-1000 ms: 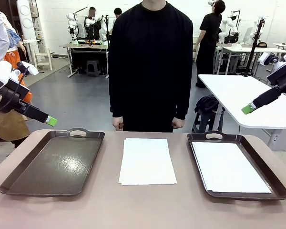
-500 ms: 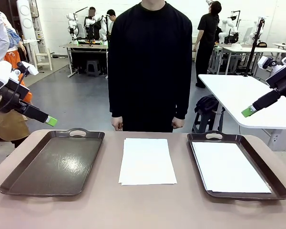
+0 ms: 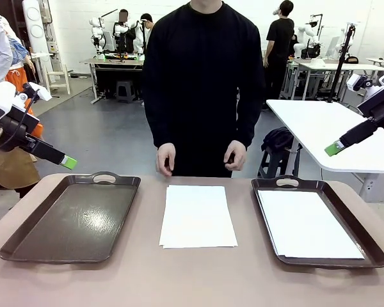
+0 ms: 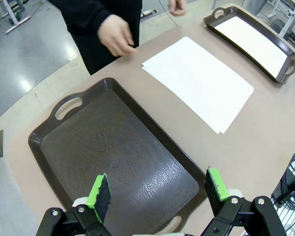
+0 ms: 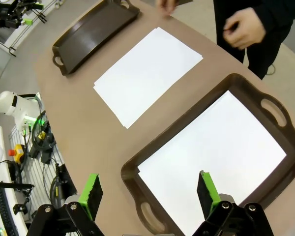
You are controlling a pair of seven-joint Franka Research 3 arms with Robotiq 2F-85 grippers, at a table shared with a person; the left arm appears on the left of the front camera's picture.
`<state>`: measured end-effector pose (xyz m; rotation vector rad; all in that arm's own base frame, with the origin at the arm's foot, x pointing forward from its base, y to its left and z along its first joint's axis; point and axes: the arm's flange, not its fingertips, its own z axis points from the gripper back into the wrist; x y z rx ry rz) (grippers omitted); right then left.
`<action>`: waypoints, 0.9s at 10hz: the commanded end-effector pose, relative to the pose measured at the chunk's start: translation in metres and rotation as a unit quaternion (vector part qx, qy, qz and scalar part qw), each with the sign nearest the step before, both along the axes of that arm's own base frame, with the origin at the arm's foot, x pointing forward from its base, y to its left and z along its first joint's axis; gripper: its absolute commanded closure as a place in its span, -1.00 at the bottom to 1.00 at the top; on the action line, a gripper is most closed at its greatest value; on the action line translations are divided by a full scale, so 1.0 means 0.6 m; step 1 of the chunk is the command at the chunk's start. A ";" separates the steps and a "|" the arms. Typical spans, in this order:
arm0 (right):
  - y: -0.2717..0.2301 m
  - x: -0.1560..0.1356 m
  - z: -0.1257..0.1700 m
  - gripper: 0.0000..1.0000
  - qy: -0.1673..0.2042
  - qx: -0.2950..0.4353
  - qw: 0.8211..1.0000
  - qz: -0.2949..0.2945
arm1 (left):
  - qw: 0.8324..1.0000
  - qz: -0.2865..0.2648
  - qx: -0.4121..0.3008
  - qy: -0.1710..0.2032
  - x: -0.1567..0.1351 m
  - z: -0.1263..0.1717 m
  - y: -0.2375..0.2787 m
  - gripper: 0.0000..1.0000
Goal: Sort the A4 documents.
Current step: Receive the A4 Paper.
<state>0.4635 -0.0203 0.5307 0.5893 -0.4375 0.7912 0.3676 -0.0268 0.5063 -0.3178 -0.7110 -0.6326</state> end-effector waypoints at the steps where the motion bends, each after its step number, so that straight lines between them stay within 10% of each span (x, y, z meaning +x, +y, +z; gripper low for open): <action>1: 0.002 0.000 0.000 -1.00 -0.002 0.000 1.000 -0.002 | 1.000 0.000 -0.002 0.000 0.001 -0.001 0.002 -1.00; 9: 0.002 0.000 0.000 -1.00 -0.002 0.000 1.000 -0.002 | 1.000 0.000 -0.002 0.000 0.001 -0.001 0.002 -1.00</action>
